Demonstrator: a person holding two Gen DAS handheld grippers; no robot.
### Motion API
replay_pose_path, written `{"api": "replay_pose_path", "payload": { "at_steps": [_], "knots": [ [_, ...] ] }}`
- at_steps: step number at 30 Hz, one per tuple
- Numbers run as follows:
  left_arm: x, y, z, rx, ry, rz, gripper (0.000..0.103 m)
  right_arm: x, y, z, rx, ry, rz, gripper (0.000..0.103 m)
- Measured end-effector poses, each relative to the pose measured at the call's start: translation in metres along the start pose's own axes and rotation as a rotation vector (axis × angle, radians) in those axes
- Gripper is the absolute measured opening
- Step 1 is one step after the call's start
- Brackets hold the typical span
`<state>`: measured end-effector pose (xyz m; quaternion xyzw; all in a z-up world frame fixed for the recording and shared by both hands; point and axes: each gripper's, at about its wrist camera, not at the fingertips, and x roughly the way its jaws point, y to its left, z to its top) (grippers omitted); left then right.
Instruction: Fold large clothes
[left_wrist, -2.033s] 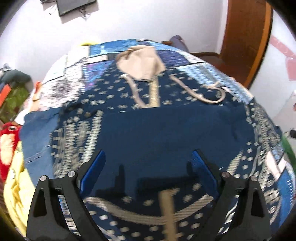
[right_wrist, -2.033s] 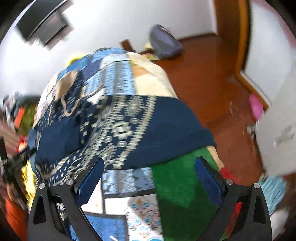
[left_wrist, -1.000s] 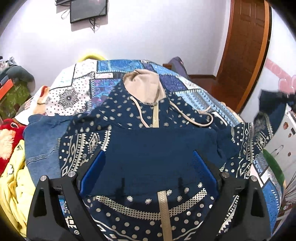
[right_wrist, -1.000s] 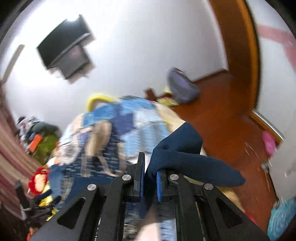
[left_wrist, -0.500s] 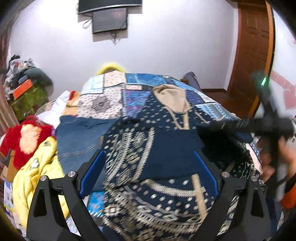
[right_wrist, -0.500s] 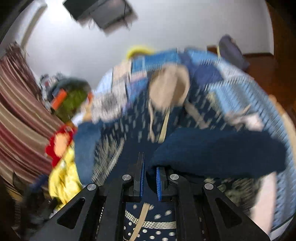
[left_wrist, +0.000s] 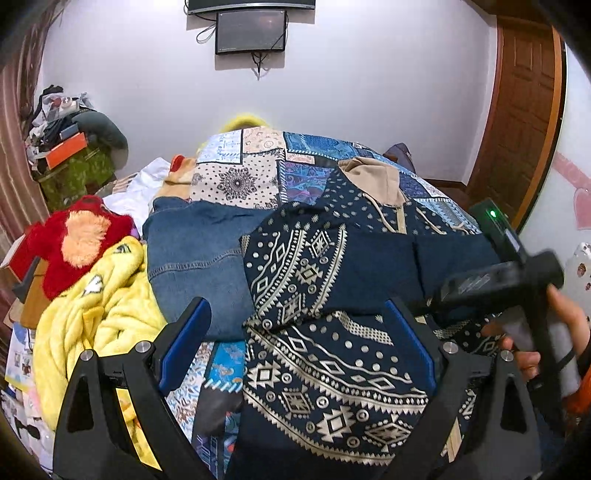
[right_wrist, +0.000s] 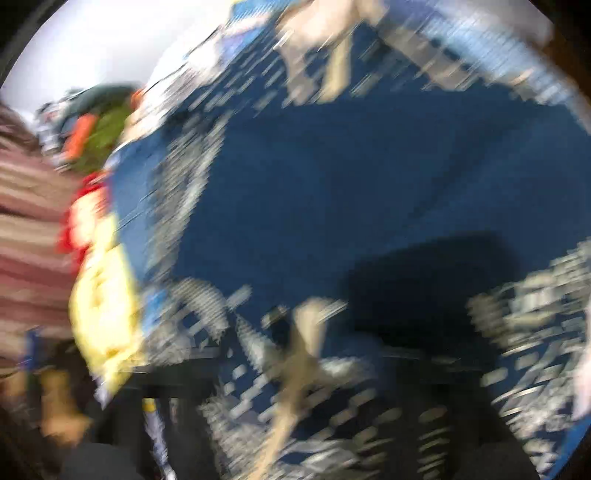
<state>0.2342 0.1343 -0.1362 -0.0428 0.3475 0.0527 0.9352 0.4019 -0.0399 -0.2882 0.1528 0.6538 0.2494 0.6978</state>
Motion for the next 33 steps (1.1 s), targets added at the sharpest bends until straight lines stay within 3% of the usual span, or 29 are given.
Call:
{"api": "replay_pose_path", "payload": {
  "at_steps": [1, 2, 7, 10, 18, 23, 28, 32, 33],
  "knots": [
    [-0.001, 0.000, -0.001, 0.000, 0.001, 0.001, 0.095, 0.005, 0.000, -0.002, 0.013, 0.043, 0.101, 0.103],
    [-0.002, 0.000, -0.002, 0.000, 0.003, 0.004, 0.095, 0.009, 0.000, -0.003, 0.030, 0.067, 0.124, 0.103],
    [-0.009, -0.006, 0.001, 0.005, 0.011, 0.003, 0.095, -0.004, 0.006, -0.009, -0.018, -0.032, 0.075, 0.103],
    [-0.010, -0.015, 0.007, 0.024, 0.009, -0.002, 0.095, -0.033, 0.009, -0.015, -0.090, -0.100, 0.058, 0.103],
    [0.004, -0.076, 0.035, 0.105, -0.004, -0.061, 0.095, -0.161, -0.017, -0.034, -0.246, -0.450, -0.185, 0.103],
    [0.032, -0.137, 0.049, 0.188, 0.034, -0.139, 0.095, -0.219, -0.067, -0.058, -0.286, -0.614, -0.449, 0.103],
    [0.080, -0.209, 0.054, 0.268, 0.138, -0.252, 0.095, -0.241, -0.124, -0.075, -0.244, -0.639, -0.605, 0.103],
    [0.133, -0.264, 0.046, 0.310, 0.333, -0.426, 0.095, -0.244, -0.171, -0.082, -0.159, -0.597, -0.614, 0.103],
    [0.146, -0.275, 0.043, 0.318, 0.366, -0.440, 0.095, -0.244, -0.178, -0.083, -0.143, -0.585, -0.609, 0.103]
  ]
}}
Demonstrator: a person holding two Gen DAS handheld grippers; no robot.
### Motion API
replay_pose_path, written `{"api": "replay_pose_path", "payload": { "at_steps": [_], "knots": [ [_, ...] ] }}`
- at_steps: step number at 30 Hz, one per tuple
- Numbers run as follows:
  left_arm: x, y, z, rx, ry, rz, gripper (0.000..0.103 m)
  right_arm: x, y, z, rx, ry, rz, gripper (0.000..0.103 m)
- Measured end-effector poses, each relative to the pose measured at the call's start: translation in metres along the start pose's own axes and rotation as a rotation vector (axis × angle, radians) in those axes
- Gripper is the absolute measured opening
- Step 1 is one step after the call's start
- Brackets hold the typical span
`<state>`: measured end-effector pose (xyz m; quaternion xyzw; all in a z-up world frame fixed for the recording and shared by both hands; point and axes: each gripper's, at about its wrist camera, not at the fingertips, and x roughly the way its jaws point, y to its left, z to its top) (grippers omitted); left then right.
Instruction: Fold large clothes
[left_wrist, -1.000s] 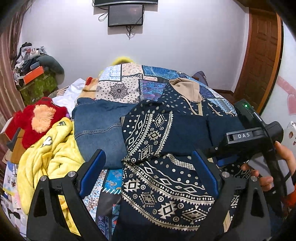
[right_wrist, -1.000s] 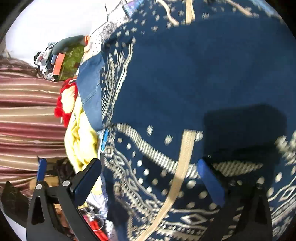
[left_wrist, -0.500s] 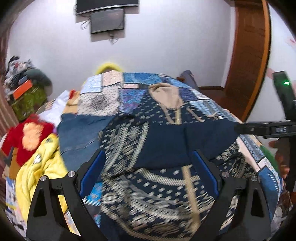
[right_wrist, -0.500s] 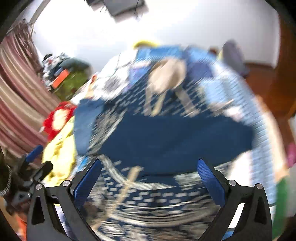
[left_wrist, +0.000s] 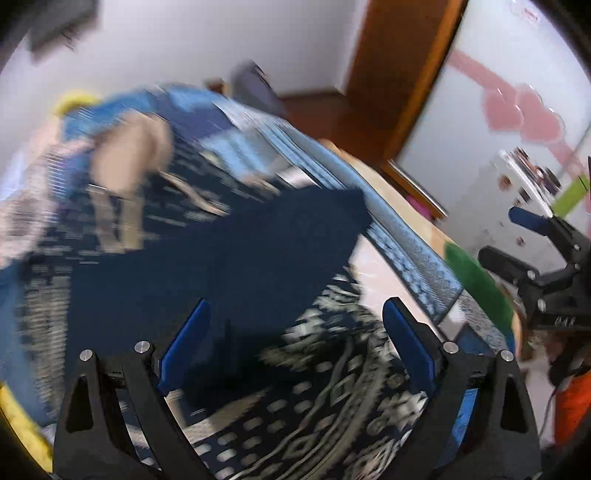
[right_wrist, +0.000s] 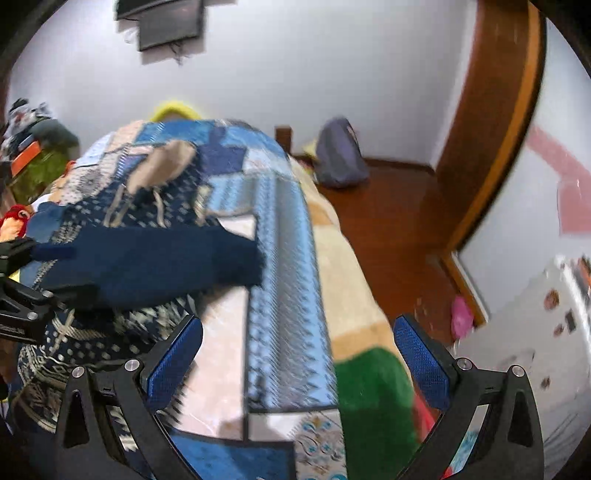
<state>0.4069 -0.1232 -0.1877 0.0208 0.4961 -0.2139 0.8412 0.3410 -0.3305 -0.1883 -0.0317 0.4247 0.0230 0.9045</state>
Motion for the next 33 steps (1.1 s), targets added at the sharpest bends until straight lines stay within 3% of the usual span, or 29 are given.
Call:
{"api": "replay_pose_path", "payload": {
  "at_steps": [4, 6, 8, 10, 11, 12, 14, 19, 25, 29, 33],
  "knots": [
    [0.052, -0.013, 0.014, 0.033, 0.089, 0.021, 0.095, 0.019, -0.019, -0.015, 0.056, 0.070, 0.022, 0.103],
    [0.073, -0.018, 0.017, 0.071, 0.104, 0.069, 0.081, 0.026, -0.021, -0.019, 0.075, 0.088, 0.034, 0.103],
    [0.082, -0.019, 0.018, 0.104, 0.101, 0.102, 0.074, 0.032, -0.021, -0.022, 0.091, 0.103, 0.060, 0.103],
    [0.076, -0.017, 0.018, 0.103, 0.054, 0.083, 0.054, 0.037, -0.017, -0.022, 0.099, 0.108, 0.083, 0.103],
    [0.071, -0.014, 0.018, 0.094, 0.040, 0.083, 0.029, 0.040, -0.014, -0.022, 0.101, 0.110, 0.093, 0.103],
    [0.064, -0.012, 0.019, 0.081, 0.030, 0.090, 0.012, 0.041, -0.012, -0.021, 0.100, 0.111, 0.099, 0.103],
    [0.044, -0.004, 0.021, 0.035, -0.010, 0.067, 0.011, 0.045, -0.006, -0.018, 0.096, 0.114, 0.109, 0.103],
    [-0.020, 0.026, 0.030, -0.028, -0.143, 0.113, 0.007, 0.053, 0.015, -0.008, 0.090, 0.120, 0.164, 0.103],
    [-0.098, 0.090, 0.022, -0.128, -0.295, 0.230, 0.006, 0.059, 0.058, 0.009, 0.004, 0.102, 0.200, 0.103],
    [-0.124, 0.146, -0.008, -0.233, -0.306, 0.295, 0.006, 0.082, 0.093, 0.011, -0.115, 0.133, 0.157, 0.103],
    [-0.120, 0.208, -0.059, -0.364, -0.231, 0.337, 0.006, 0.114, 0.118, -0.002, -0.236, 0.212, 0.098, 0.103]
  ]
}}
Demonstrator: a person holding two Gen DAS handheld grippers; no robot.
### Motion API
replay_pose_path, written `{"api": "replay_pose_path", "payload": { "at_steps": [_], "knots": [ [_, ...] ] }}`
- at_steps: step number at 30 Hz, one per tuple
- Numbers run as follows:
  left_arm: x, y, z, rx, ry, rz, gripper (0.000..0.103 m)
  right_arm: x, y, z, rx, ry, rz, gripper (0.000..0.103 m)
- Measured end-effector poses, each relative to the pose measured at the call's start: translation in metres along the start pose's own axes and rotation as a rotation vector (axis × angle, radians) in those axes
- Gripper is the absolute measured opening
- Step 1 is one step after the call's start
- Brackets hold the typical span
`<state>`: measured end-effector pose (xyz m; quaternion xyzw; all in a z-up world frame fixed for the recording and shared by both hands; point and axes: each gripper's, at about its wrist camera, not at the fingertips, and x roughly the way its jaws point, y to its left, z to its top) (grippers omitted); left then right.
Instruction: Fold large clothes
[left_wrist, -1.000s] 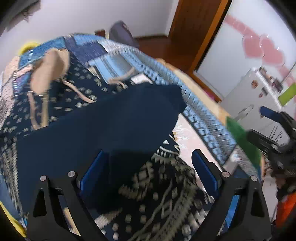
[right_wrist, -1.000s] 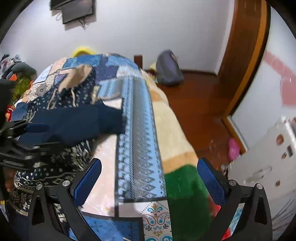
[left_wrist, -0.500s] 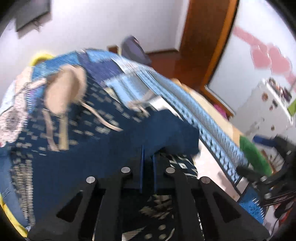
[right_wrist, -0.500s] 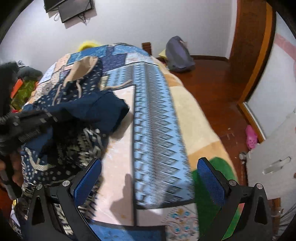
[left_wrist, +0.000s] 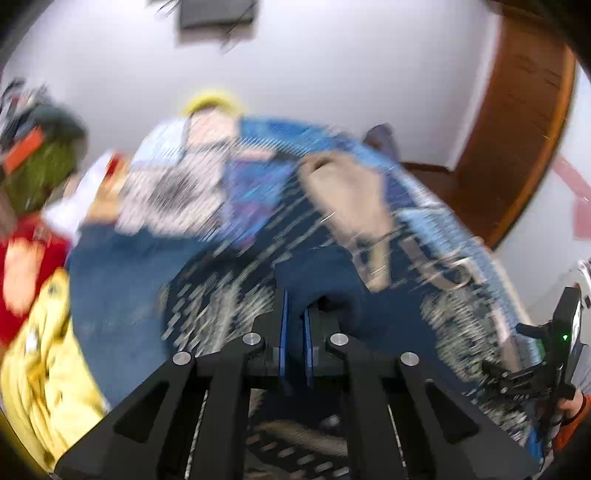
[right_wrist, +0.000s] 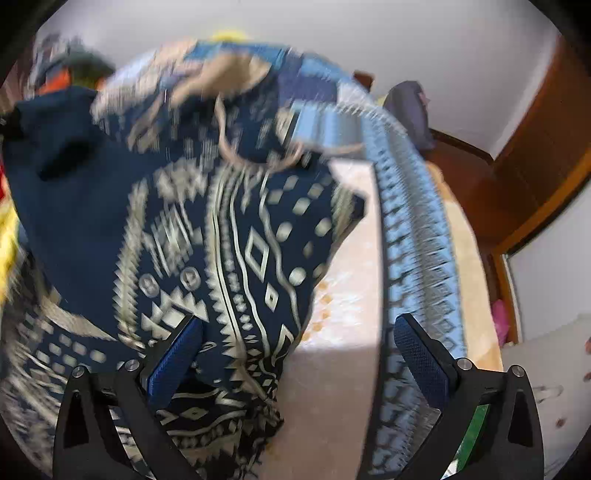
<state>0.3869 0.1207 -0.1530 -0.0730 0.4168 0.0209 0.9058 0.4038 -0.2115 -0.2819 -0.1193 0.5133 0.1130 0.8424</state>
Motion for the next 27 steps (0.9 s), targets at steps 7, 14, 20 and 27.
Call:
{"api": "replay_pose_path", "payload": {
  "at_steps": [7, 14, 20, 27],
  "knots": [
    [0.053, 0.066, -0.083, -0.102, 0.232, 0.015, 0.037, 0.010, -0.002, -0.003, 0.026, 0.024, 0.022, 0.103],
    [0.030, 0.058, -0.091, -0.019, 0.198, 0.024, 0.046, 0.011, 0.001, -0.002, 0.049, 0.037, -0.002, 0.103],
    [0.026, 0.043, -0.079, 0.011, 0.143, 0.031, 0.066, 0.011, 0.002, -0.002, 0.069, 0.042, -0.012, 0.103],
    [0.058, 0.045, -0.056, -0.020, 0.147, 0.107, 0.066, 0.010, 0.002, -0.002, 0.075, 0.041, -0.007, 0.103]
  ]
}}
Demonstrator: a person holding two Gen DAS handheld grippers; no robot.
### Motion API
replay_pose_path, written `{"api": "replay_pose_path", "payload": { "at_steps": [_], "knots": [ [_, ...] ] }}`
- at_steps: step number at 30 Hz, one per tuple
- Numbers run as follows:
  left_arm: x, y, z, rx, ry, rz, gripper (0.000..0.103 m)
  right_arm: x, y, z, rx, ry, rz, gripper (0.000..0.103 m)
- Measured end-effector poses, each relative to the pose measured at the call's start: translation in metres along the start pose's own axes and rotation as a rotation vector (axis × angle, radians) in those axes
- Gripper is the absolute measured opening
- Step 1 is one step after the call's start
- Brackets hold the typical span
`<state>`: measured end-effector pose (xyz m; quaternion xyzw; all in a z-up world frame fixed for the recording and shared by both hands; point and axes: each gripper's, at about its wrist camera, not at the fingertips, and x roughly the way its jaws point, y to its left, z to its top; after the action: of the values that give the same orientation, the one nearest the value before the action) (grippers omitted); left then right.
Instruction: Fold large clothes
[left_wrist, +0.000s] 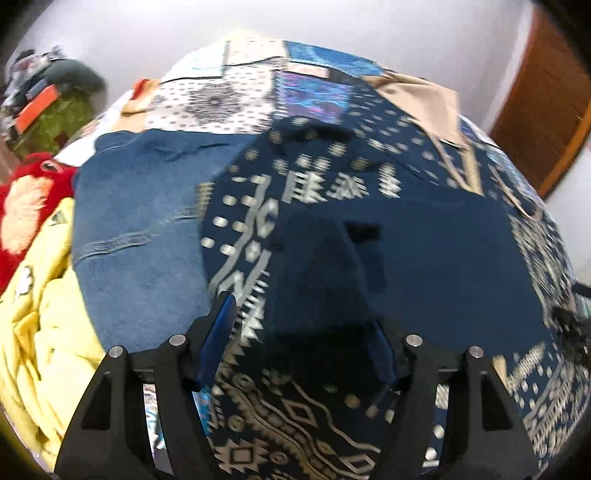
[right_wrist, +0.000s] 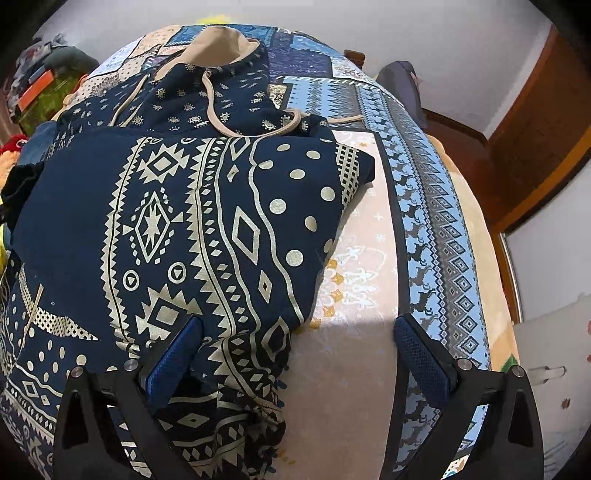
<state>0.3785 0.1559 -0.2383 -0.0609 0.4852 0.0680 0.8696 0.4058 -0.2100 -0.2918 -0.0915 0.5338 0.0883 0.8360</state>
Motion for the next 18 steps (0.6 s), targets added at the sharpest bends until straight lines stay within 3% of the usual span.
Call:
{"api": "replay_pose_path", "payload": {
  "at_steps": [11, 18],
  "knots": [
    [-0.001, 0.088, -0.016, -0.093, 0.051, 0.204, 0.066, 0.001, -0.001, 0.001, -0.001, -0.004, 0.010, 0.103],
    [-0.040, 0.089, -0.009, -0.066, -0.010, 0.154, 0.066, -0.011, 0.002, 0.010, -0.029, -0.021, -0.005, 0.103]
  ]
}}
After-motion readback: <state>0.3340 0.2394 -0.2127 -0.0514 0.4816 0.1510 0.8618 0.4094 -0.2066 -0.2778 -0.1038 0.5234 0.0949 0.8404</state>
